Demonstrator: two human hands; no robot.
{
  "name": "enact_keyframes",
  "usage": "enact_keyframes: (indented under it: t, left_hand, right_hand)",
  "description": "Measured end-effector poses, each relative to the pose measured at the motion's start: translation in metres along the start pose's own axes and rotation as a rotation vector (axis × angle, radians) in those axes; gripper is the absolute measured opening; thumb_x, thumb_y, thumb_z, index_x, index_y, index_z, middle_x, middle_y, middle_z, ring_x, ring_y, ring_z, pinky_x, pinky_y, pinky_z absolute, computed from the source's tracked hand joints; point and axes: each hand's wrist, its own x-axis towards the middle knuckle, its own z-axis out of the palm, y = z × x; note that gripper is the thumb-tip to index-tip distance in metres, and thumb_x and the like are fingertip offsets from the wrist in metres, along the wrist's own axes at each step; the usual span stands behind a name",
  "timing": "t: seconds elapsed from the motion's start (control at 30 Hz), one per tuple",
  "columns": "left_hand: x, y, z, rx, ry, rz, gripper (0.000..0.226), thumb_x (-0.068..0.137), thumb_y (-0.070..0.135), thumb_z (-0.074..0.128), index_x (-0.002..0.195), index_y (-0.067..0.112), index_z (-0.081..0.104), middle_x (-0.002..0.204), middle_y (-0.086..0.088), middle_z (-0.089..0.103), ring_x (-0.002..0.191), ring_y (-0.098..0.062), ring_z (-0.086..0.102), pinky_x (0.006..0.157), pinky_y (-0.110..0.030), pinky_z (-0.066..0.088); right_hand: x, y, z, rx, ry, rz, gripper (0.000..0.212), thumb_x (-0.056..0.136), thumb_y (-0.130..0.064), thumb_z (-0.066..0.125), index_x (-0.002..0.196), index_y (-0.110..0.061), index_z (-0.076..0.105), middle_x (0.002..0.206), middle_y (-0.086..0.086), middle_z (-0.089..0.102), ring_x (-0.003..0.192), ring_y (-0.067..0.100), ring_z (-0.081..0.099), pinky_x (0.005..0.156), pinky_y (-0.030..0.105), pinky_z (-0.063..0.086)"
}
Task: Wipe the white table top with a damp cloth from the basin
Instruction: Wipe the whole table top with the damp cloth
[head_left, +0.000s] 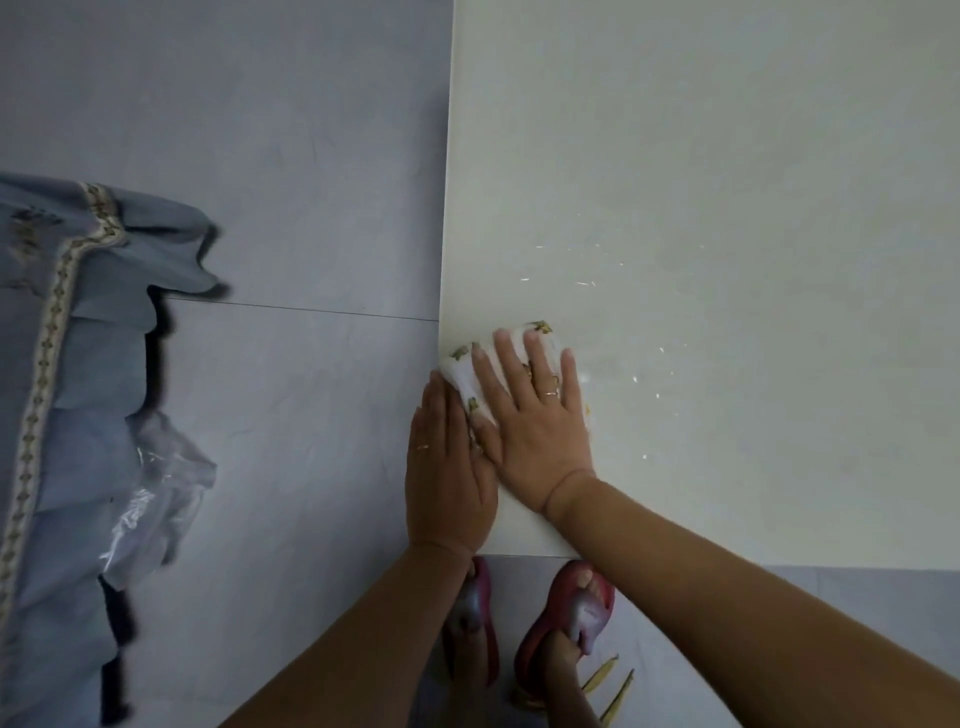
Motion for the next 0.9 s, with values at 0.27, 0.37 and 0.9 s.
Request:
enact_keyframes:
  t: [0.27, 0.37, 0.9]
  left_hand:
    - [-0.001, -0.002, 0.003, 0.11, -0.004, 0.02, 0.066, 0.086, 0.021, 0.035, 0.146, -0.004, 0.028, 0.153, -0.021, 0.027, 0.141, -0.029, 0.024, 0.114, -0.046, 0.021]
    - [-0.001, -0.002, 0.004, 0.096, 0.014, 0.016, 0.063, 0.089, 0.02, 0.043, 0.146, -0.004, 0.029, 0.153, -0.021, 0.029, 0.141, -0.029, 0.027, 0.114, -0.046, 0.025]
    - [-0.001, 0.002, 0.003, 0.263, -0.051, 0.002, 0.071, 0.088, 0.029, 0.037, 0.148, -0.005, 0.02, 0.155, -0.022, 0.022, 0.143, -0.033, 0.024, 0.116, -0.043, 0.022]
  right_hand:
    - [0.057, 0.041, -0.012, 0.044, 0.031, 0.275, 0.064, 0.095, -0.05, 0.017, 0.152, -0.025, 0.001, 0.161, 0.003, -0.004, 0.147, 0.028, -0.007, 0.117, 0.052, -0.008]
    - [0.046, -0.004, -0.009, 0.047, 0.012, 0.185, 0.063, 0.095, -0.048, 0.012, 0.152, -0.021, 0.005, 0.16, 0.007, 0.001, 0.146, 0.034, -0.004, 0.116, 0.056, -0.005]
    - [0.073, 0.008, -0.017, 0.023, -0.003, -0.009, 0.065, 0.095, -0.052, 0.024, 0.152, -0.025, 0.008, 0.161, 0.004, 0.003, 0.147, 0.03, -0.004, 0.115, 0.052, -0.009]
